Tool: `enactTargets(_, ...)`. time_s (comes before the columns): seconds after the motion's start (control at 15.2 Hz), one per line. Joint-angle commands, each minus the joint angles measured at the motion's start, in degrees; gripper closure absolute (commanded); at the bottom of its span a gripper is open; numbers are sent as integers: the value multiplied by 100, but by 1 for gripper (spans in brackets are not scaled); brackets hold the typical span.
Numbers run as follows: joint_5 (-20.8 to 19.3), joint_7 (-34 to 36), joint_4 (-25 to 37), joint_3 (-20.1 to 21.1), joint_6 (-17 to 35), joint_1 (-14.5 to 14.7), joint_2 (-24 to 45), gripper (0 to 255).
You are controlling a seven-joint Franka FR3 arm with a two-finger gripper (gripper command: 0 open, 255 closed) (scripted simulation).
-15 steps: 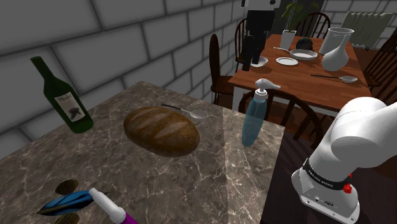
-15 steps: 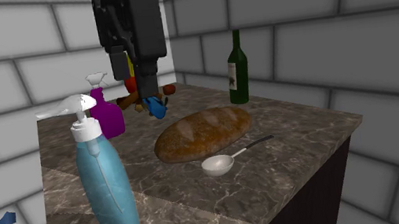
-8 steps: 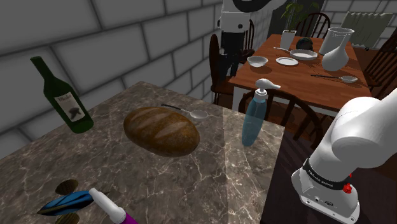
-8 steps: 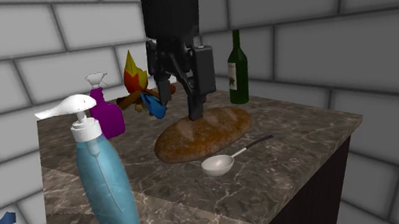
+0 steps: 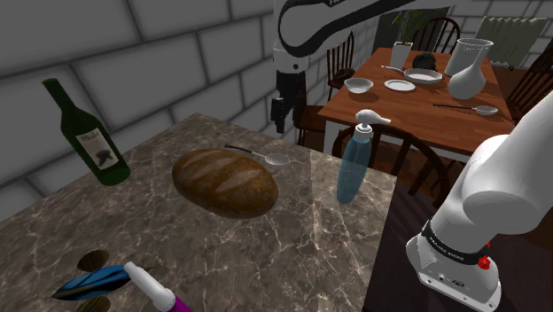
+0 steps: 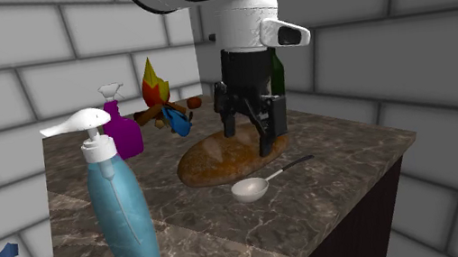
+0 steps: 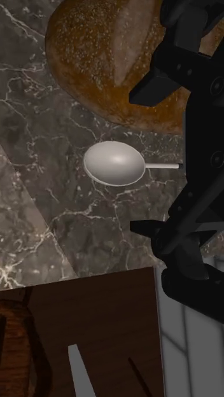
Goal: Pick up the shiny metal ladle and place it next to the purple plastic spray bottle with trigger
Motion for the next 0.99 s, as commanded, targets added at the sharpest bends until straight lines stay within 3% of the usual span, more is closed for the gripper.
enactTargets(0.0, -30, 74, 240, 64, 178, 35, 405, 0)
enactTargets(0.66, -335, 363, 1678, 208, 803, 228, 2468, 0)
enactTargets(0.92, -343, 369, 1530, 211, 1078, 249, 2595, 0)
